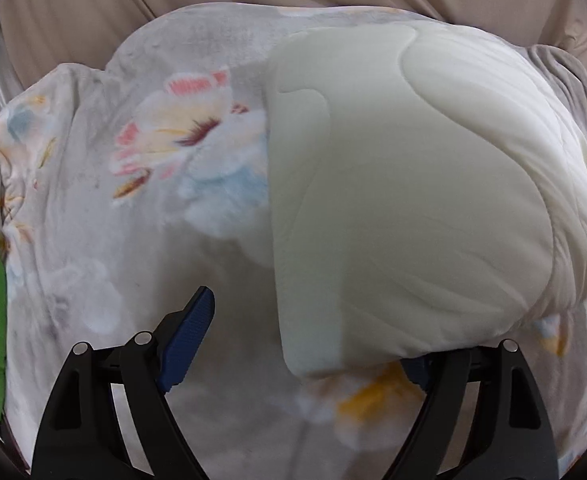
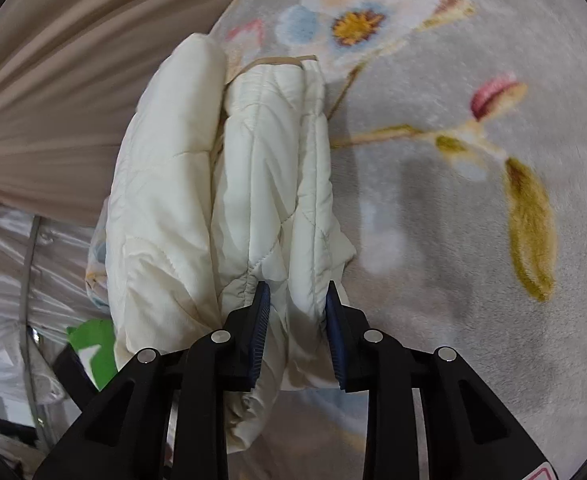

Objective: Fold large clothes
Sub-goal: 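Fold the lifted half over the bundle with the right gripper, then release the jacket with the right gripper and pull both tools back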

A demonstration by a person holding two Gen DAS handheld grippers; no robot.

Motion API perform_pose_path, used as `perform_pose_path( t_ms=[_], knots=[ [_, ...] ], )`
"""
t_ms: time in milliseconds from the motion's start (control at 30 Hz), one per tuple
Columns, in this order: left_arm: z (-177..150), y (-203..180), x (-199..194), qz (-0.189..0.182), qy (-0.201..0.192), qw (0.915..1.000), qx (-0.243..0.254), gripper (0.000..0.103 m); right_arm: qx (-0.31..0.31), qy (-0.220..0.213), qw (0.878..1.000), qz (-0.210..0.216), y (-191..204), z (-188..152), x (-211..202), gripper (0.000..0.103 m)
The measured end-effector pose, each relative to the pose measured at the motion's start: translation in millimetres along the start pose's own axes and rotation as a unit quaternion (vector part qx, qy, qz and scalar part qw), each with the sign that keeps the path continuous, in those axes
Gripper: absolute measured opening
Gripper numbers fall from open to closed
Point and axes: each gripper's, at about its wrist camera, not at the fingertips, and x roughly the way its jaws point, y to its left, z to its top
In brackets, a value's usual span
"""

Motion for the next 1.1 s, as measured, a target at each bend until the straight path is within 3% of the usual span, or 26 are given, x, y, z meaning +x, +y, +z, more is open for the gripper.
perform_pose_path(
  t_ms=[33,67,100,167,233,333,433,500,567,700,800,900,967,1100],
  knots=[
    [1,1,3,-0.002,0.004,1.0,-0.003,0.081,-0.004,0.0,1.0,-0.03,-2,-1,3,0.026],
    [1,1,4,-0.003,0.007,1.0,-0.004,0.081,-0.004,-0.005,0.999,-0.05,-3,-2,1,0.036],
    [1,1,3,-0.001,0.008,1.0,-0.004,0.081,-0.002,-0.016,0.998,-0.065,-2,-3,-5,0.036],
    [-1,-2,-7,0.009,0.001,1.0,-0.001,0.079,-0.01,-0.037,0.996,-0.085,7,-5,-19,0.025],
    [-3,-2,-18,0.009,-0.002,0.9999,-0.005,0.079,-0.059,-0.084,0.988,-0.114,36,-13,-49,0.02],
    [-11,0,-40,-0.003,-0.008,0.9996,-0.027,0.079,-0.151,-0.127,0.975,-0.1,91,-23,-81,0.017],
    [-15,2,-65,-0.014,-0.028,0.9987,-0.041,0.079,-0.233,-0.116,0.961,-0.095,139,-21,-73,0.014],
    [-15,2,-85,-0.019,-0.049,0.9972,-0.053,0.08,-0.27,-0.095,0.95,-0.121,152,-18,-50,0.012],
    [-11,4,-99,-0.022,-0.067,0.9953,-0.067,0.083,-0.269,-0.07,0.946,-0.169,134,-6,-24,0.01],
    [-2,1,-90,-0.016,-0.058,0.9955,-0.074,0.083,-0.242,-0.044,0.948,-0.202,92,-5,1,0.01],
    [-1,-5,-76,-0.008,-0.044,0.9967,-0.068,0.083,-0.224,-0.065,0.954,-0.187,101,-16,-16,0.011],
    [-5,-10,-70,-0.003,-0.035,0.9973,-0.064,0.083,-0.241,-0.103,0.95,-0.168,125,-44,-53,0.011],
    [-7,-11,-68,-0.002,-0.032,0.9974,-0.064,0.083,-0.254,-0.102,0.948,-0.16,132,-62,-62,0.011],
    [-11,-16,-63,0.008,-0.023,0.9978,-0.061,0.083,-0.27,-0.059,0.936,-0.22,118,-72,-21,0.007]
  ],
)
